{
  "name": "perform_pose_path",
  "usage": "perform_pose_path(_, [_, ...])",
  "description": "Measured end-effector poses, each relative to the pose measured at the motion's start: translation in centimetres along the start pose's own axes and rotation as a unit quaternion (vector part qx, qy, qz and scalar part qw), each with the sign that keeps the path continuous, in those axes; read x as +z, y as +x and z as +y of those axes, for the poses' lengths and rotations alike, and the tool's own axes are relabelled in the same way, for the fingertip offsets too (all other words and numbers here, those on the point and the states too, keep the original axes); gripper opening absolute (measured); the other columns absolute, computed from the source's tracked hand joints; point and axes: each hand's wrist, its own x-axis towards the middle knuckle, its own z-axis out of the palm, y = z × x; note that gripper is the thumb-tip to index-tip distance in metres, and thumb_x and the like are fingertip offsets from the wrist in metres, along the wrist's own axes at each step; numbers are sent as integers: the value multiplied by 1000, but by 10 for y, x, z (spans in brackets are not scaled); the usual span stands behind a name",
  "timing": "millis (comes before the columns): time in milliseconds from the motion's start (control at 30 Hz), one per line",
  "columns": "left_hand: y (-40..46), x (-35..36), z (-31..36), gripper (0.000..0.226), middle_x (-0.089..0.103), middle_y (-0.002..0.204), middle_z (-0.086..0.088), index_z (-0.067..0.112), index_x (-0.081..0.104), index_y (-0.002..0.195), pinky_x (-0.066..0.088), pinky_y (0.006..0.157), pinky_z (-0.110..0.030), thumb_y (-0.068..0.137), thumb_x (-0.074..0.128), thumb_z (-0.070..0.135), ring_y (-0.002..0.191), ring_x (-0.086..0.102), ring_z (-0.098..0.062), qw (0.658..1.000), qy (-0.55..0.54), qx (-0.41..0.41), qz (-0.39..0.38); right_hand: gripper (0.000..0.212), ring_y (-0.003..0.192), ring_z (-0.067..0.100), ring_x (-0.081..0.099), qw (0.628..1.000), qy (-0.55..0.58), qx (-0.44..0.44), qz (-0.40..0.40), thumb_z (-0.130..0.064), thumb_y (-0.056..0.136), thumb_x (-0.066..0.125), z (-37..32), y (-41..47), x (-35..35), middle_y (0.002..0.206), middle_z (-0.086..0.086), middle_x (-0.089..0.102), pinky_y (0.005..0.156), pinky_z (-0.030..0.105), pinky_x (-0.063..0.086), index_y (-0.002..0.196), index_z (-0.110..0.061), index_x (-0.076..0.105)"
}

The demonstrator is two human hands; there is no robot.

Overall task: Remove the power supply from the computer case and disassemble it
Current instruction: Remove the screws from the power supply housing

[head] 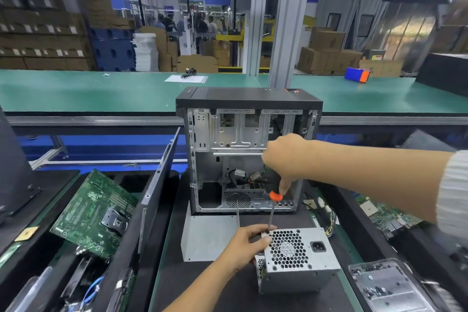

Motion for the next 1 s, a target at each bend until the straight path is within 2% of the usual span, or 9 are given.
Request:
perform_pose_path(133, [-1, -1, 1, 27, 67, 115, -2, 17, 63, 123, 44, 52, -8, 99, 54, 9, 75, 61, 5, 1000, -2, 3, 6, 68, 62, 19, 50, 992, 124, 16, -23, -73, 85, 37, 5, 4, 8, 74, 3, 55, 50, 29, 36, 74, -8, 55])
perform_pose_path(300, [-2, -1, -1, 26, 67, 106, -1, 20, 63, 122, 43, 45, -16, 99, 55, 15, 65, 59, -2, 1000, -4, -7, 8, 44, 96, 31, 59, 999, 36, -16, 21, -47, 97, 45, 0, 0, 14, 120, 12, 51, 59, 33, 39, 126, -14, 49])
perform_pose_path(433, [-4, -1, 2, 28, 64, 86, 12, 17, 62, 125, 44, 46, -16, 99, 55, 13, 57, 57, 2, 1000, 0, -7, 7, 42, 83, 31, 55, 996, 3, -69, 52, -22, 90, 61, -7, -8, 11, 125, 17, 38, 44, 30, 26, 127, -17, 41])
perform_pose_path(567, [-5, 0, 4, 29, 61, 69, 21, 15, 61, 126, 44, 45, -16, 99, 54, 11, 53, 57, 4, 1000, -3, -9, -2, 46, 70, 24, 45, 998, 26, -46, 26, -34, 85, 69, -8, -13, 0, 110, 12, 49, 44, 29, 30, 119, -9, 50])
perform_pose_path(667, [-6, 0, 5, 29, 65, 71, 21, 13, 60, 127, 43, 44, -16, 99, 53, 10, 56, 57, 5, 1000, -6, -7, -3, 54, 52, 17, 52, 995, 84, -20, -49, -59, 81, 63, -1, -14, -3, 64, 1, 56, 45, 26, 42, 77, -6, 57])
perform_pose_path(767, [-6, 0, 4, 28, 66, 76, 19, 14, 61, 126, 44, 45, -15, 99, 53, 9, 58, 59, 4, 1000, -17, -10, 1, 59, 49, 17, 57, 980, 168, 11, -110, -62, 90, 46, -2, -10, -3, 45, 1, 55, 70, 32, 55, 63, -10, 50])
perform_pose_path(833, [-7, 1, 5, 28, 67, 78, 18, 16, 61, 125, 45, 46, -15, 100, 52, 10, 59, 60, 4, 1000, -18, -13, 3, 52, 53, 17, 51, 986, 133, 13, -102, -49, 100, 37, -7, -7, -1, 56, 0, 53, 63, 31, 50, 67, -10, 50])
perform_pose_path(900, [-7, 1, 5, 27, 66, 72, 22, 18, 61, 125, 44, 46, -15, 100, 52, 11, 57, 58, 4, 1000, -16, -13, 0, 34, 59, 16, 47, 998, 34, -6, -49, -32, 103, 39, -12, -8, 1, 73, -1, 56, 46, 27, 31, 82, -10, 55])
perform_pose_path(1000, [-7, 1, 3, 27, 66, 74, 21, 20, 63, 124, 44, 47, -16, 100, 52, 13, 59, 58, 3, 1000, -15, -13, 5, 20, 89, 23, 61, 997, -62, -42, 28, -22, 99, 46, -18, -10, 8, 106, 8, 62, 49, 27, 29, 112, -11, 57])
